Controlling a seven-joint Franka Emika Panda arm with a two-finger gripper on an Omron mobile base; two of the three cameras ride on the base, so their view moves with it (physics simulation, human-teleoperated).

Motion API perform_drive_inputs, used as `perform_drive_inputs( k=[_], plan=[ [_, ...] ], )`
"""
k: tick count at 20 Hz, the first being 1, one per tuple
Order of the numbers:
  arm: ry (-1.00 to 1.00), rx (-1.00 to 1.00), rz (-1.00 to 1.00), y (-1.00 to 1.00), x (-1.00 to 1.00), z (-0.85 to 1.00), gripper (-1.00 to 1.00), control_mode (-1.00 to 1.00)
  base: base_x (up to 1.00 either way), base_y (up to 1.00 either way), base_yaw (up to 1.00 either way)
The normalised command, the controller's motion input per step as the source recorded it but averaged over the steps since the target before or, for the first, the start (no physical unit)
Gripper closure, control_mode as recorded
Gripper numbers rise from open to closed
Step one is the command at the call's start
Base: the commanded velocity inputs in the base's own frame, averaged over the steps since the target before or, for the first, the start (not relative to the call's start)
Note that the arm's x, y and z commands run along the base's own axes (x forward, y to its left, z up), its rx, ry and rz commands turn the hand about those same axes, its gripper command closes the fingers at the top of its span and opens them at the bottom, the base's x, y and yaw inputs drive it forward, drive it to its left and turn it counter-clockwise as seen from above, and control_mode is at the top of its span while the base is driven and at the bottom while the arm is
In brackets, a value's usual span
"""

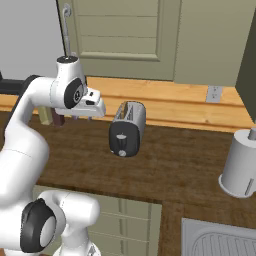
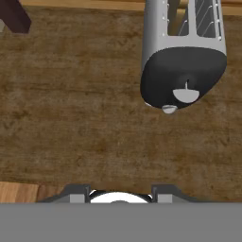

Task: Start the toaster. Once the lever pops up, take the bread to the plate on the dining counter.

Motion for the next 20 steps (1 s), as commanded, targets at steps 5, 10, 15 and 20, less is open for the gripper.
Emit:
perform_drive_inputs(
  k=[5,10,15,20],
  plan=[
    [-0.02,0.00,0.00,-0.02,0.00,-0.17,-1.00,-1.00,0.00,0.00,0.00],
    [-0.13,0.00,0.02,-0.16,0.00,-0.55,-1.00,-1.00,0.00,0.00,0.00],
    [-0.11,0.00,0.00,-0.36,0.14,-0.38,-1.00,-1.00,0.00,0.00,0.00],
    [-0.07,0.00,-0.01,-0.37,0.26,-0.13,-1.00,-1.00,0.00,0.00,0.00]
  ],
)
